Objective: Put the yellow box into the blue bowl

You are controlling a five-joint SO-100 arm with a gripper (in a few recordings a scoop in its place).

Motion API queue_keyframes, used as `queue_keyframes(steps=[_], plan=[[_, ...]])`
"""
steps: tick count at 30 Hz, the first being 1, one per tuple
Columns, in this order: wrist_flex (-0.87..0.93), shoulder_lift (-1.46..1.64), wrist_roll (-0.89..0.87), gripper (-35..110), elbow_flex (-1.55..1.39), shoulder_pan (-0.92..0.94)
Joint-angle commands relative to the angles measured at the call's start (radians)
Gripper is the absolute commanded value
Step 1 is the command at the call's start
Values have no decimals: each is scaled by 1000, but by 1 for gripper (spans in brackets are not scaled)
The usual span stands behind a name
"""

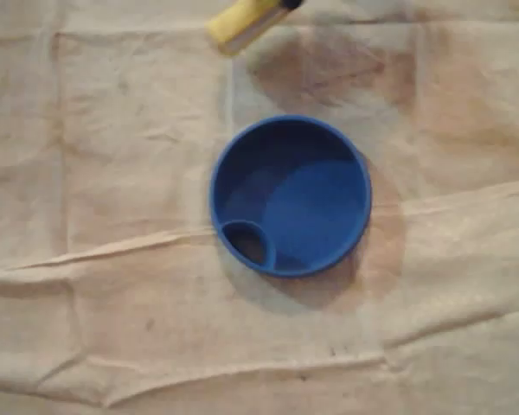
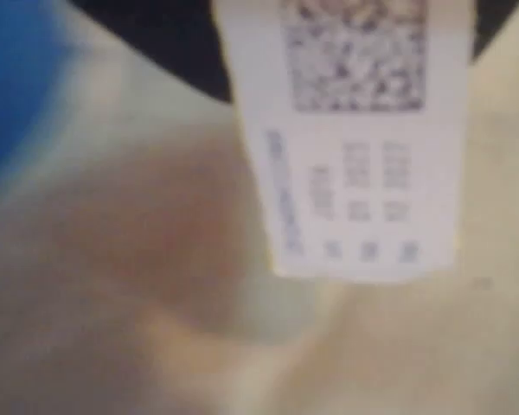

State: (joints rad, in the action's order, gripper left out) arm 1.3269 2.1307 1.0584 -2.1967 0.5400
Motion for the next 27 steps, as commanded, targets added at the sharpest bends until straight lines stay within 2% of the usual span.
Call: queue_keyframes(steps=[1,4,8,16,27], plan=[[55,156,-3,0,29,-26],[60,192,-18,0,31,-89],[60,184,-130,0,91,-201],[61,-38,-353,0,419,-434],[78,-618,-411,0,997,-400]])
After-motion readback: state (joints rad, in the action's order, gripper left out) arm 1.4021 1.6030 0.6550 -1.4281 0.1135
